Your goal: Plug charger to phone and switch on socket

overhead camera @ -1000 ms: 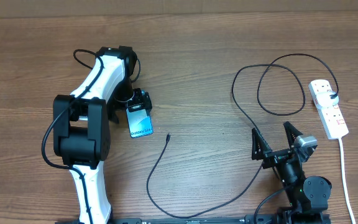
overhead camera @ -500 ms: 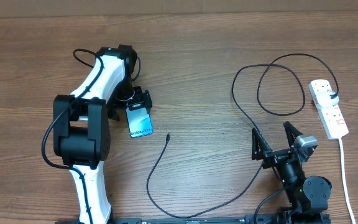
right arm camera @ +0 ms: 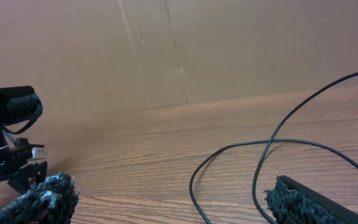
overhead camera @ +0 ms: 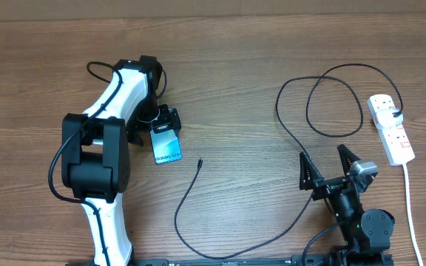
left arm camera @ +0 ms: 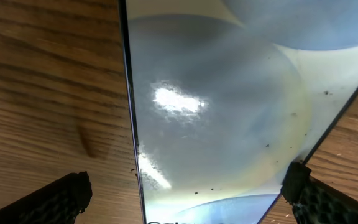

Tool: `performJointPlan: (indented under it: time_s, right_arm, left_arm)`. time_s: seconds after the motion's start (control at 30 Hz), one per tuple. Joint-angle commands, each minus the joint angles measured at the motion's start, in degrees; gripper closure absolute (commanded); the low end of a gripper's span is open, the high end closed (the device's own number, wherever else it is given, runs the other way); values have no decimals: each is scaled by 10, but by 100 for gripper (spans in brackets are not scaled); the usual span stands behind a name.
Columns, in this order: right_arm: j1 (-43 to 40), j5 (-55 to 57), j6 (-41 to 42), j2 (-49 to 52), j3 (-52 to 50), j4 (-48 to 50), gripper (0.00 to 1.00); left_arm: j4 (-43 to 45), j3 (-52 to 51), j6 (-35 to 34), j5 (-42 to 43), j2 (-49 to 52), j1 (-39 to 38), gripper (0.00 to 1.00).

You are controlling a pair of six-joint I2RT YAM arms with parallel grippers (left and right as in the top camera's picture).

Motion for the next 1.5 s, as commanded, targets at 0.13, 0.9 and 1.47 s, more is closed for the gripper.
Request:
performJointPlan:
  time_s: [0.13,0.9,1.47]
  right_arm:
    - [-4,5,-3,-5,-5,3,0]
    - [-4,5,-3,-5,-5,3,0]
    - [-4,5,-3,-5,-5,3,0]
  left_arm:
    - [24,-47,-8,-18,9,-3,0]
    - [36,-46,30,-15,9,0,0]
    - [-28,33,59,15,9,10,0]
